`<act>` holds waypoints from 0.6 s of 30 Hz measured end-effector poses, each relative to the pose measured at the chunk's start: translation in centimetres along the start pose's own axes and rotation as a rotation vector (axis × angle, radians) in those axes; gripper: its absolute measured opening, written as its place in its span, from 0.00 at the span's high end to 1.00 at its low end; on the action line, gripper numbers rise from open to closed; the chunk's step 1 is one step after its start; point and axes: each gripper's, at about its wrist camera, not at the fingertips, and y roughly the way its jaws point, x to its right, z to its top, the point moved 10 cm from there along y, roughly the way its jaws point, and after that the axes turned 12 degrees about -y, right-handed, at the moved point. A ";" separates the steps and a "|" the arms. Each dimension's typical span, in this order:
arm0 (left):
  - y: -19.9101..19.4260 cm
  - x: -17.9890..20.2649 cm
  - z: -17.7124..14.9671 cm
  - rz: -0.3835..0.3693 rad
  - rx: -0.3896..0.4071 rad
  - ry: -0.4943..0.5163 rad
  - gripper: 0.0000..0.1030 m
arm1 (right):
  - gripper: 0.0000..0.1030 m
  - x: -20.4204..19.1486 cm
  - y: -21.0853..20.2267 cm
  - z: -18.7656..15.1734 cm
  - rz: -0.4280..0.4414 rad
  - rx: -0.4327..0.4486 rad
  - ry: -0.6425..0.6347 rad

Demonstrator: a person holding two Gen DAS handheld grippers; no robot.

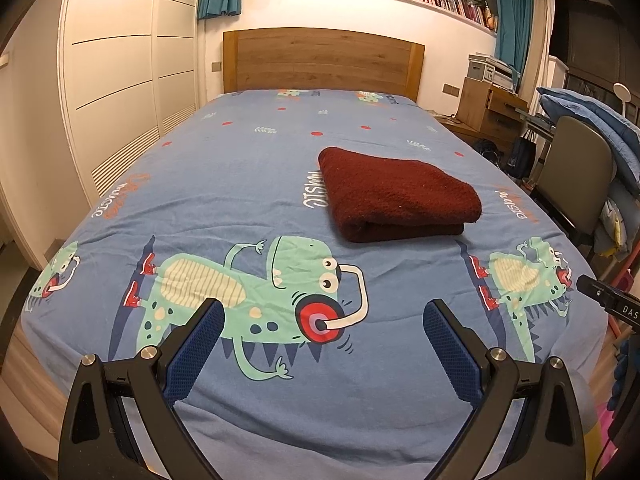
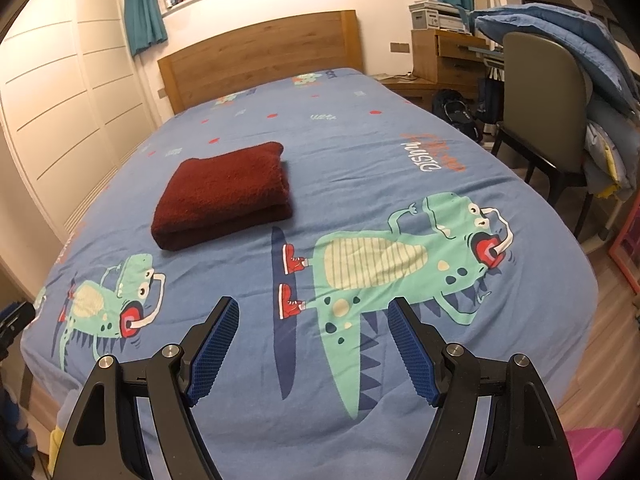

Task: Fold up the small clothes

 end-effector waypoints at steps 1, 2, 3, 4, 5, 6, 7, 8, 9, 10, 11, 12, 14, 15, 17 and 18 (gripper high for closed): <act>0.1 0.0 0.0 0.000 -0.001 0.000 0.05 | 0.24 0.0 0.0 0.0 0.001 0.000 0.000; 0.1 0.0 0.0 0.000 0.000 0.002 0.05 | 0.24 0.0 0.0 0.0 0.001 0.000 -0.001; 0.1 0.0 0.0 0.000 0.000 0.004 0.05 | 0.24 0.0 0.0 0.0 -0.001 0.000 -0.002; 0.1 0.0 0.0 0.001 0.001 0.006 0.05 | 0.24 0.0 0.0 0.0 -0.001 0.000 -0.003; 0.2 0.0 0.1 0.001 0.001 0.007 0.05 | 0.24 0.0 0.0 0.0 0.000 0.001 -0.001; 0.2 0.0 0.1 0.001 0.001 0.007 0.05 | 0.24 0.0 0.0 0.0 -0.001 0.002 0.000; 0.2 0.0 0.1 0.002 0.001 0.008 0.05 | 0.24 0.0 0.0 0.0 -0.001 0.003 0.000; 0.3 0.0 0.1 0.003 0.001 0.008 0.05 | 0.24 0.0 -0.1 0.0 0.000 0.003 0.001; 0.3 0.0 0.1 0.004 0.002 0.010 0.05 | 0.24 0.1 -0.1 0.0 0.001 0.004 0.002; 0.2 -0.1 0.1 0.007 0.004 0.014 0.05 | 0.24 0.1 -0.1 0.0 0.002 0.005 0.003; 0.2 0.0 0.1 0.008 0.006 0.017 0.05 | 0.24 0.1 -0.1 0.0 0.003 0.007 0.006; 0.2 0.0 0.1 0.007 0.008 0.019 0.05 | 0.24 0.2 -0.2 0.1 0.003 0.009 0.008; 0.2 0.0 0.2 0.008 0.011 0.021 0.05 | 0.24 0.3 -0.3 0.1 0.001 0.012 0.010; 0.2 0.0 0.2 0.009 0.012 0.022 0.05 | 0.24 0.3 -0.3 0.2 0.001 0.014 0.010; 0.1 0.1 0.2 0.010 0.013 0.023 0.05 | 0.24 0.3 -0.4 0.2 0.002 0.015 0.010; 0.1 0.1 0.2 0.010 0.013 0.024 0.05 | 0.24 0.2 -0.4 0.2 0.002 0.016 0.010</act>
